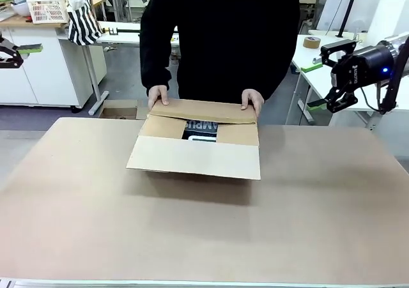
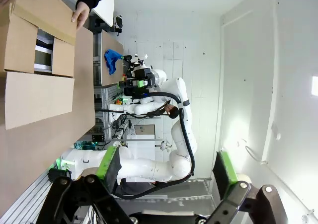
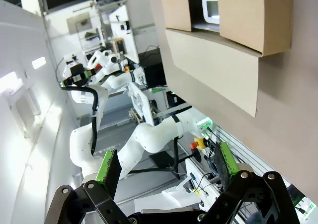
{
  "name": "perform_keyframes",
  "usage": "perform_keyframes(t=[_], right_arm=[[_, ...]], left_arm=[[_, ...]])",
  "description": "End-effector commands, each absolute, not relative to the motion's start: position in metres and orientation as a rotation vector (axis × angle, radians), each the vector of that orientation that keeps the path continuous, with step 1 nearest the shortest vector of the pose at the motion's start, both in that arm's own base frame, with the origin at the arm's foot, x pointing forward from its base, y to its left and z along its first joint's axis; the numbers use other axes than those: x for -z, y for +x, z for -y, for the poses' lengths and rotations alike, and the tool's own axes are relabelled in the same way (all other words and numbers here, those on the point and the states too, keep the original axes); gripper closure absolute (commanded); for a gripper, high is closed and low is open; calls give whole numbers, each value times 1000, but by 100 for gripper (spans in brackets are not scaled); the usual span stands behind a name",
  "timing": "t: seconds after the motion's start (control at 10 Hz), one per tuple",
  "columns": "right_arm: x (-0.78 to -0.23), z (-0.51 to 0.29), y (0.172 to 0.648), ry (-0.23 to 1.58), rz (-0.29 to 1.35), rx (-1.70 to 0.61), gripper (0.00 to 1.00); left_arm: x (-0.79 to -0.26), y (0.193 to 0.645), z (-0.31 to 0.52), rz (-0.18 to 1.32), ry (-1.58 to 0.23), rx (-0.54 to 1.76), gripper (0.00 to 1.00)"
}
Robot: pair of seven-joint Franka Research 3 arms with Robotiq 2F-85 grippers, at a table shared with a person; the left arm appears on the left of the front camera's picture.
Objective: Pack the gift set into the box.
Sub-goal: Press and hold the closed box until the human finishes sealing it.
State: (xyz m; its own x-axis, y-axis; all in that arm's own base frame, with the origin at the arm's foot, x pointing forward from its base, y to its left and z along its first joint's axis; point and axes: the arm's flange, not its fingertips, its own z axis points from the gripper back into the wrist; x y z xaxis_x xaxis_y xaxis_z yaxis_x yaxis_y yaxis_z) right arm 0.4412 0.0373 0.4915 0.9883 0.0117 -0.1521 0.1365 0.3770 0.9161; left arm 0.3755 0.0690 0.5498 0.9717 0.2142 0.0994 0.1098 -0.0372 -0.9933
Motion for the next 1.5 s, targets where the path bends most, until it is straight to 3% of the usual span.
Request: perform_keyframes(t=[0.0,1.4], right_arm=[[-495,-35,440,1166,-162,80,0],[-495,-35,440,1166,-162,80,0]], left_arm=[[-550,374,-67,257,-1636,-76,0],[-550,374,-67,257,-1636,-76,0]])
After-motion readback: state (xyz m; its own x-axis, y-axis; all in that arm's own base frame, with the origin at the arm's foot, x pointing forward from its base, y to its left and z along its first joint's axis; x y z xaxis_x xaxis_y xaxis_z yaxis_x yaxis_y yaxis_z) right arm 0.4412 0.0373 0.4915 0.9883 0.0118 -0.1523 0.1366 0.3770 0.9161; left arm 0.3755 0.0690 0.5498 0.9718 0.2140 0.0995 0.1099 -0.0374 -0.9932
